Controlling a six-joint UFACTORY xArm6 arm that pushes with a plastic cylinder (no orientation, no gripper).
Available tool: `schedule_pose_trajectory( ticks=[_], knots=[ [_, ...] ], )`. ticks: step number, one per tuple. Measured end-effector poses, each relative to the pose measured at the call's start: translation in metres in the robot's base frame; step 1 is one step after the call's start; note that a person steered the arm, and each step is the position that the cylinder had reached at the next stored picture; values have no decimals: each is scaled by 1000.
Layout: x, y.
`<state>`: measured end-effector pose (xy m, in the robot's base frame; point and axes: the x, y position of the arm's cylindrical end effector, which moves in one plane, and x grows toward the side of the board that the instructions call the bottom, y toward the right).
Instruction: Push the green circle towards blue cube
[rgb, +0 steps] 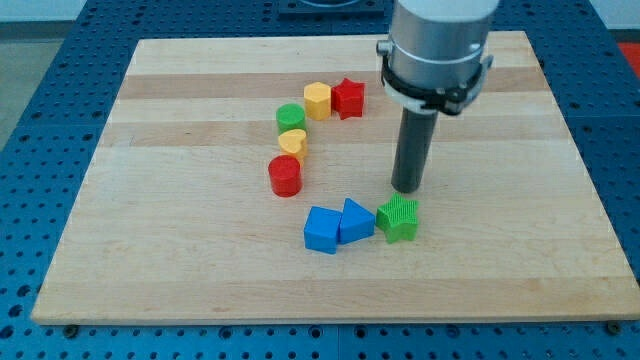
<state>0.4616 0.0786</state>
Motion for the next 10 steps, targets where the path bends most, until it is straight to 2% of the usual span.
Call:
schedule_pose_trajectory(
  ticks=[3, 8, 9, 10],
  knots=[
    [-75, -43],
    [-114, -203],
    [-134, -220],
    [-127, -237]
  ],
)
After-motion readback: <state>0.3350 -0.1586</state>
